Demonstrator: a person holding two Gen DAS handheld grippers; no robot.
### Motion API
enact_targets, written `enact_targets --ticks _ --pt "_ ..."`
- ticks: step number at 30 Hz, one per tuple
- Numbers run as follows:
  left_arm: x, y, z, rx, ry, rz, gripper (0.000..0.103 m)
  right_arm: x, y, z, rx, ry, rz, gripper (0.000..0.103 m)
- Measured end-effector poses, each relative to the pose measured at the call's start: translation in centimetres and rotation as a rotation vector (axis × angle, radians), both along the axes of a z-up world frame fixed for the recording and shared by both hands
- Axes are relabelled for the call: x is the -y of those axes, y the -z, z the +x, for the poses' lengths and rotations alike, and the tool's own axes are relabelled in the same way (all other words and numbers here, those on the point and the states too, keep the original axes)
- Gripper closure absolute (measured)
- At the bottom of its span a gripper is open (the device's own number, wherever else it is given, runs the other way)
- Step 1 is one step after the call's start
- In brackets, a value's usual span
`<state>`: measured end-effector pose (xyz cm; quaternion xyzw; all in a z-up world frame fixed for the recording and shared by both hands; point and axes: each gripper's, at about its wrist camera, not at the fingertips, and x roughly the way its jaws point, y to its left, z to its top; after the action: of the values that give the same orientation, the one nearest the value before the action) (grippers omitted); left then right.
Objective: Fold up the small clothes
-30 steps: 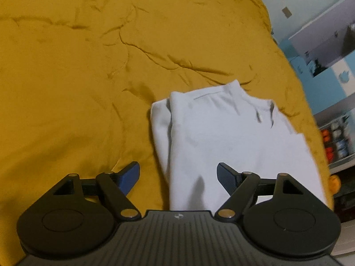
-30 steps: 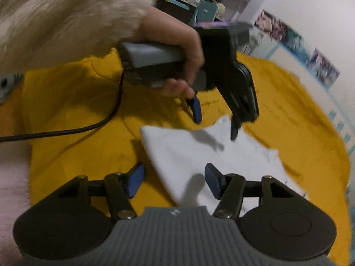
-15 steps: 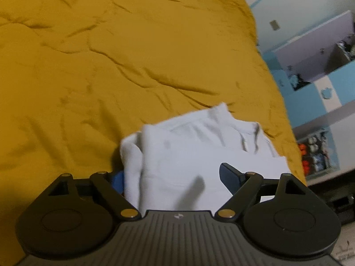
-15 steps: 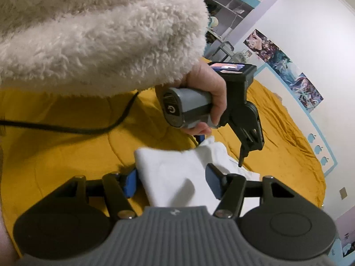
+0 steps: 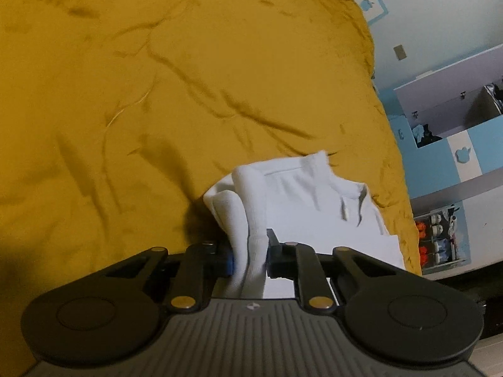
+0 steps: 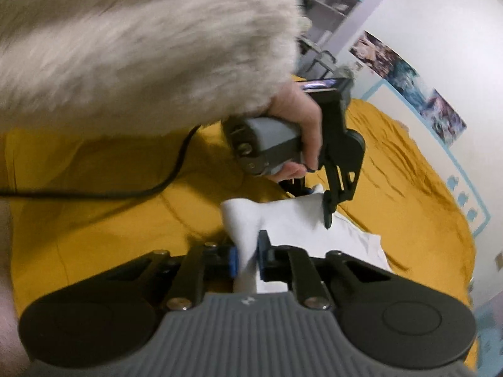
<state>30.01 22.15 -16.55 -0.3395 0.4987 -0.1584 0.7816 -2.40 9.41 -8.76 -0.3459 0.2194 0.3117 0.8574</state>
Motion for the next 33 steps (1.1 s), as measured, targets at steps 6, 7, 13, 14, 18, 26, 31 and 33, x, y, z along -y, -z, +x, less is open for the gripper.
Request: enact_targets --ticks 6,7,13,14,18,26,31,33 --pt "2.0 -4.0 -0.2 0.084 -0.030 -0.010 0.085 5.1 -4.1 1.8 -0.043 0.136 0.178 0.100" --pt "2.6 -4.7 -0.1 0.093 -0.033 -0.013 0.085 6.1 -4.7 1.9 -0.045 0.161 0.203 0.100" --pt "9.7 -9.1 1.5 0.199 0.026 0.099 0.085 13.4 -6.4 1.9 -0.024 0.304 0.310 0.100" --pt "11.3 -9.5 2.0 0.206 0.037 0.096 0.085 14.5 -6.6 1.9 -0.023 0.328 0.332 0.100" --pt "17.2 -10.5 3.7 0.231 0.088 0.035 0.085 19.9 -7.8 1.5 0.023 0.445 0.437 0.101" --pt "30.3 -9.6 4.4 0.296 0.224 0.078 0.085 31.7 -7.6 2.2 0.037 0.697 0.564 0.100" --pt "36.0 -7.6 4.6 0.282 0.288 0.088 0.085 36.9 -5.5 2.2 0.003 0.823 0.600 0.100" --pt "37.4 -7.3 4.4 0.289 0.320 0.124 0.085 38.4 -4.7 2.4 -0.018 0.857 0.628 0.100"
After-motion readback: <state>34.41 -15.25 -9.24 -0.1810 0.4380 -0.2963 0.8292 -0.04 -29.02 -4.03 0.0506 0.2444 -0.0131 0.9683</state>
